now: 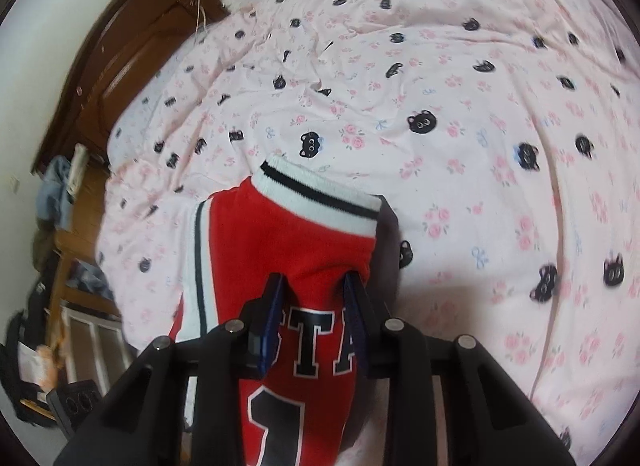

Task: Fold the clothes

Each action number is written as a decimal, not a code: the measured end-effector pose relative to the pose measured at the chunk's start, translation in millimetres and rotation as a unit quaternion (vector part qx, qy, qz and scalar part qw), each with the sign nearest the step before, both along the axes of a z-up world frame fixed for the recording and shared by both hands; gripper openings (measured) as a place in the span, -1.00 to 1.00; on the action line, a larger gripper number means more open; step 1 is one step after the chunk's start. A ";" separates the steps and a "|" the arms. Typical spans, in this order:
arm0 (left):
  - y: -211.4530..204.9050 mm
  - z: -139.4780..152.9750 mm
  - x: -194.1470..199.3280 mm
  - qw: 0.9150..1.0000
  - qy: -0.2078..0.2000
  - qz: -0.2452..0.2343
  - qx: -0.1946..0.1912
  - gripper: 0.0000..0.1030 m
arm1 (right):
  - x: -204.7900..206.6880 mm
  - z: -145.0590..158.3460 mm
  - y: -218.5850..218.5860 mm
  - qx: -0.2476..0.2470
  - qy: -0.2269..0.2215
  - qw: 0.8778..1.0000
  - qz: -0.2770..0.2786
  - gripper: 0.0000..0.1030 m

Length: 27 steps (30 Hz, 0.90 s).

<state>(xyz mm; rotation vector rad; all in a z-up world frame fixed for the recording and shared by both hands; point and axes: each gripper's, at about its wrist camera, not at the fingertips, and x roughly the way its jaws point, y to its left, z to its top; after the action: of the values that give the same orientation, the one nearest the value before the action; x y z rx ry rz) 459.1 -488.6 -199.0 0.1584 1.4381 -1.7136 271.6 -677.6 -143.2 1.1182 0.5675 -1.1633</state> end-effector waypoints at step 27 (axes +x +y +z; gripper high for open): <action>-14.1 81.6 -47.6 0.981 -0.073 -0.106 -0.144 -0.02 | 23.1 28.8 47.3 -0.061 0.033 0.994 0.079 -0.35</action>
<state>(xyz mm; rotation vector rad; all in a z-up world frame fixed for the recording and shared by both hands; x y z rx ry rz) 411.5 -502.7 -117.4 0.2816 1.0842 -2.0189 294.7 -630.3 -114.4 0.9169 0.6175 -1.0858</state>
